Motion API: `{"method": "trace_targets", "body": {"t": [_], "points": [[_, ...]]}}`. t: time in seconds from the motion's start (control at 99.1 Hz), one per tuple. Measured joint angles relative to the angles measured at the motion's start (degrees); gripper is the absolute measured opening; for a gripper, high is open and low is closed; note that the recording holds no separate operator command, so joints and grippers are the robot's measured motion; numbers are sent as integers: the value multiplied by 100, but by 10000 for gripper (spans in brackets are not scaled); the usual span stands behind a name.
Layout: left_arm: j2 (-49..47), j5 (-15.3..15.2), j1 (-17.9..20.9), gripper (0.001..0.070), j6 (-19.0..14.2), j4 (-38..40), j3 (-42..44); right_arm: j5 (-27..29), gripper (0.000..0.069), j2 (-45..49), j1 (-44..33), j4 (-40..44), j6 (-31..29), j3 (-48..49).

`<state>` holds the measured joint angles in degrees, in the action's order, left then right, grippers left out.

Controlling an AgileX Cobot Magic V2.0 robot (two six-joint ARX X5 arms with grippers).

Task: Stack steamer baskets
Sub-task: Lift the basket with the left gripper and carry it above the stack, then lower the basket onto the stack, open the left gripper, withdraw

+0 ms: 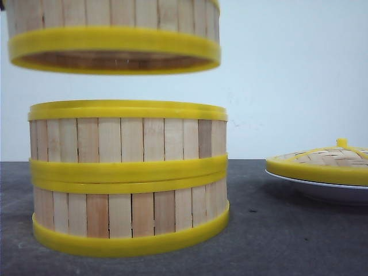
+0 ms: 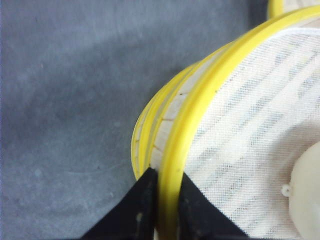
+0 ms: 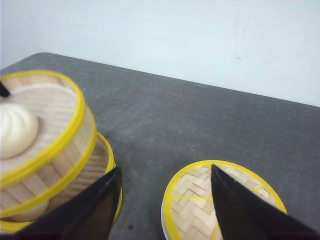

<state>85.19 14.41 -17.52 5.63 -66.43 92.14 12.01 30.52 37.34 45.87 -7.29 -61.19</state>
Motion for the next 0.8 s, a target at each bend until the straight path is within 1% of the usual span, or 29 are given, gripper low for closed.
{"method": "trace_targets", "body": {"t": [0.343, 0.797], "points": [[81, -13, -7, 23, -15, 527, -299, 0, 350, 0, 0, 0, 2, 0], [516, -11, -26, 23, -79, 413, -358, 0, 350, 0, 0, 0, 2, 0]]}}
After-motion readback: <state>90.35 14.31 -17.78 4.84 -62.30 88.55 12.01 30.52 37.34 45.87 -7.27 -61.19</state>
